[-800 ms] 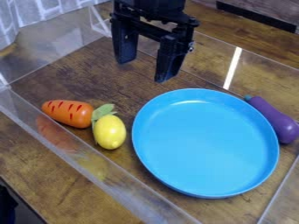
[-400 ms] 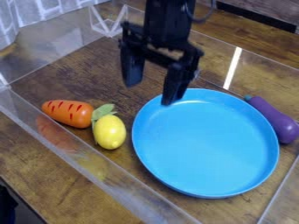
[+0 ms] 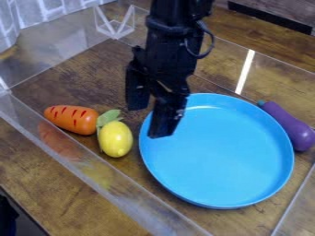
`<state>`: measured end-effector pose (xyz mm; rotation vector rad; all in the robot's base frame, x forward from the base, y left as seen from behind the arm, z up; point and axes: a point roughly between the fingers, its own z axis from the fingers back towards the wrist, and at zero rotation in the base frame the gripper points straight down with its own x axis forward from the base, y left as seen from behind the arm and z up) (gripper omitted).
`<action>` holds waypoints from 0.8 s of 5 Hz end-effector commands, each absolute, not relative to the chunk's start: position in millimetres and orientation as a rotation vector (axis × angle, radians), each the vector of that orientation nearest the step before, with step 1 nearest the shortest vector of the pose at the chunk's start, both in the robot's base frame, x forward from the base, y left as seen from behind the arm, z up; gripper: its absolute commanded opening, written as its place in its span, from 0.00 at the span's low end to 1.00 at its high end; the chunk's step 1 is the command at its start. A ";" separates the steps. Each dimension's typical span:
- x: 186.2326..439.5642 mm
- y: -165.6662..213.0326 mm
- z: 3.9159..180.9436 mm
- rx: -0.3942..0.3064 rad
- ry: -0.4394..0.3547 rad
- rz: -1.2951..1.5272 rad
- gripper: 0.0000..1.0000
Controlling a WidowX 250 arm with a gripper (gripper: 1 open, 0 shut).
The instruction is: Put the carrot on the blue tray
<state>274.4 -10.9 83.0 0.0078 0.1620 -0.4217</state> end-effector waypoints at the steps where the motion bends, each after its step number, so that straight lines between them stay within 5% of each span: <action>1: 266.9 -22.0 98.2 0.026 0.113 -0.576 1.00; 4: 267.5 29.1 99.6 0.057 0.130 -0.835 1.00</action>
